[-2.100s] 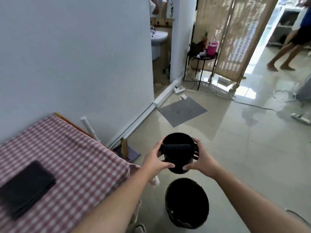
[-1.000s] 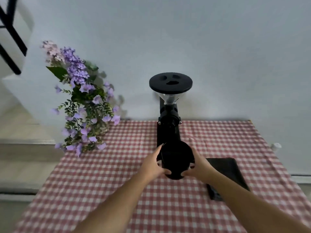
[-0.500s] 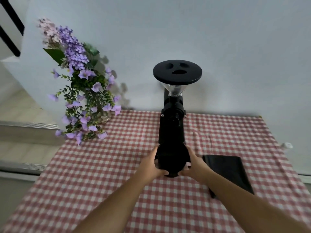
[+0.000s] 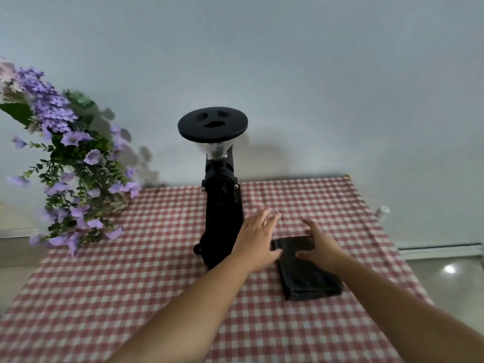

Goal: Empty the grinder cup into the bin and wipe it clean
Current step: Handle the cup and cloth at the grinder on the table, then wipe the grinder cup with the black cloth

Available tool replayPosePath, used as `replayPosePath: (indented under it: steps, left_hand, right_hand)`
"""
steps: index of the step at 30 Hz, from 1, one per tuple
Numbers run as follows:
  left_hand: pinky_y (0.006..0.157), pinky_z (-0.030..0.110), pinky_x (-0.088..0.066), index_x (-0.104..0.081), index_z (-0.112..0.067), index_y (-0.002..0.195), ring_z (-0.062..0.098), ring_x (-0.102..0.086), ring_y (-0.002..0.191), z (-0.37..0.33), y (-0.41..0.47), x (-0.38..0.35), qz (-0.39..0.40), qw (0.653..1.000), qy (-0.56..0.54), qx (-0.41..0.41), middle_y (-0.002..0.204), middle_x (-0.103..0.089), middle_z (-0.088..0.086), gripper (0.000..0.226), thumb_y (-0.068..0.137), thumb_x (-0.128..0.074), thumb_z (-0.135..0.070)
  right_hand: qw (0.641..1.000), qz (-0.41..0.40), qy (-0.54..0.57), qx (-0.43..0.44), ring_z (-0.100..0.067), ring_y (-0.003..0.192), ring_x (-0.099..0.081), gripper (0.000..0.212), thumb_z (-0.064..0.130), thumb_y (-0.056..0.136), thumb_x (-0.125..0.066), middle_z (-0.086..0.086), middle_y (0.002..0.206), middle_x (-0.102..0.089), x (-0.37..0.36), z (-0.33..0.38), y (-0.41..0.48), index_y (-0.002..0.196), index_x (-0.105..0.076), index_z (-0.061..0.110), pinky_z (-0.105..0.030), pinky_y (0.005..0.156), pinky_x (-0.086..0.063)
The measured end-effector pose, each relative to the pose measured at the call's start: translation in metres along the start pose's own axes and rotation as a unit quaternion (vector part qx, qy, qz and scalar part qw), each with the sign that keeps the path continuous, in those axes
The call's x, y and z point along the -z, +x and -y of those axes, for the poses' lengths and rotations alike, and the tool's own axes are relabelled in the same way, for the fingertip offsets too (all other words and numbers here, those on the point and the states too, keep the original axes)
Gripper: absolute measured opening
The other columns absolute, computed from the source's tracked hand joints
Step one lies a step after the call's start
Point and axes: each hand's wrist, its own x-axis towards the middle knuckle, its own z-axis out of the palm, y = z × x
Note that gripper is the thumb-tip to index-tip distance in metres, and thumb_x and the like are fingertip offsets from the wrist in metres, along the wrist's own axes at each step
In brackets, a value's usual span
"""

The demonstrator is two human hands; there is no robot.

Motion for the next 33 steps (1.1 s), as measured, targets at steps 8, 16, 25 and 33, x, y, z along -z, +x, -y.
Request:
replayPosePath:
  steps: [8,16,25,33]
  left_hand:
    - [0.116,0.047,-0.015,0.002,-0.026,0.155,0.03,-0.002,0.149,-0.035,0.026,-0.072,0.189,0.968,-0.034,0.161,0.163,0.006,0.008,0.097,0.087,-0.063,-0.051]
    - [0.112,0.04,-0.029,-0.028,-0.016,0.15,0.027,-0.032,0.138,-0.022,0.044,-0.083,0.112,0.975,-0.055,0.182,0.154,-0.033,0.007,0.073,0.09,-0.065,-0.036]
    - [0.08,0.027,-0.043,-0.058,-0.014,0.105,0.015,-0.053,0.095,-0.029,0.037,-0.068,0.037,0.953,-0.222,0.201,0.107,-0.054,-0.003,0.017,0.094,-0.061,-0.027]
    - [0.075,0.024,-0.043,-0.05,-0.026,0.101,0.013,-0.058,0.097,-0.049,0.029,-0.008,0.012,0.935,-0.323,0.147,0.107,-0.06,-0.003,0.006,0.098,-0.054,-0.027]
  right_hand:
    - [0.997,0.01,0.025,-0.073,-0.009,0.096,-0.053,0.062,0.024,0.081,-0.069,0.001,0.131,-0.053,0.016,-0.073,-0.011,0.134,-0.039,0.031,-0.019,0.066,-0.043]
    - [0.982,-0.01,0.159,-0.1,-0.011,0.096,-0.058,0.062,0.025,0.082,-0.069,0.002,0.122,-0.059,0.003,-0.088,0.015,0.135,-0.036,0.029,-0.023,0.065,-0.051]
    - [0.967,0.006,0.21,-0.143,-0.008,0.079,-0.064,0.018,0.023,0.087,-0.064,0.004,0.09,-0.066,0.005,-0.079,0.03,0.104,-0.063,0.02,-0.019,0.054,-0.044]
    - [0.901,0.03,0.417,-0.117,-0.022,0.104,-0.058,0.029,0.026,0.091,-0.057,-0.004,0.113,-0.062,0.023,-0.06,0.014,0.119,-0.051,0.019,-0.042,0.095,-0.048]
